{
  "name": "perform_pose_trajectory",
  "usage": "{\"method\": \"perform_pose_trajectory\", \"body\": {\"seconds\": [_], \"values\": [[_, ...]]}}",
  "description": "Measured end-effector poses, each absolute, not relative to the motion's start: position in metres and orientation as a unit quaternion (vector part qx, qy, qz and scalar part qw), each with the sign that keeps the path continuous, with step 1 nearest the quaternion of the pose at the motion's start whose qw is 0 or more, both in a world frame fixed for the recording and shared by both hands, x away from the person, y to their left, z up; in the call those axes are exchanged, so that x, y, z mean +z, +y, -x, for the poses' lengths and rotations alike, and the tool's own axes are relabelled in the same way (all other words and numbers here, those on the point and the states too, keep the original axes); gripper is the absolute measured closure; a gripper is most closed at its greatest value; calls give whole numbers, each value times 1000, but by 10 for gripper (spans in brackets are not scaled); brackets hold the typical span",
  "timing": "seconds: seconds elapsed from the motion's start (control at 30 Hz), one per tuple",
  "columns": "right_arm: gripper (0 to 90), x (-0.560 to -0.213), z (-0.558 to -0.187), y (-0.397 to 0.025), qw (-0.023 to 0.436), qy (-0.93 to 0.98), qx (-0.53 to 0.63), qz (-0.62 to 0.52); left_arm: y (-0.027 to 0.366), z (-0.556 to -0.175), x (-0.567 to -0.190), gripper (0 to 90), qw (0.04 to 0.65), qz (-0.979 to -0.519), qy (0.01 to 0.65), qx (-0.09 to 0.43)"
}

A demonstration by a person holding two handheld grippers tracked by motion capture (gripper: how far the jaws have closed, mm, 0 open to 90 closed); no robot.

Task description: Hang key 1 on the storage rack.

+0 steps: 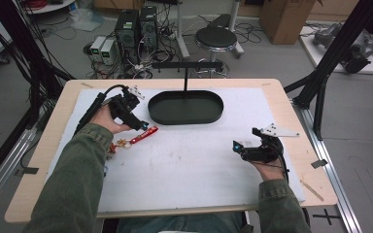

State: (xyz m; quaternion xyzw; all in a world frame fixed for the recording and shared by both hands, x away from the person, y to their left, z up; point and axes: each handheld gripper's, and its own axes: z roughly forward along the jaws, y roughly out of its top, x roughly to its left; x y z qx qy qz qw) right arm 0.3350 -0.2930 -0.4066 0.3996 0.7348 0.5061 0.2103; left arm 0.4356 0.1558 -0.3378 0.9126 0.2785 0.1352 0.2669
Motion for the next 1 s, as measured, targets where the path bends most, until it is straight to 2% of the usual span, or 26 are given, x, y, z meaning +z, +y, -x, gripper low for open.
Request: {"method": "perform_pose_trajectory", "body": {"seconds": [0.63, 0.83, 0.9, 1.0], "values": [[7, -407, -336, -295, 207, 734, 507, -402, 131, -465, -373, 111, 194, -935, 285, 87], [7, -407, -335, -295, 207, 736, 504, -400, 129, -471, -383, 166, 176, -938, 292, 60], [7, -408, -334, -296, 207, 737, 502, -402, 129, -472, -386, 232, 175, -939, 293, 50], [7, -408, -335, -296, 209, 738, 501, -401, 128, -474, -391, 272, 168, -939, 298, 42]]}}
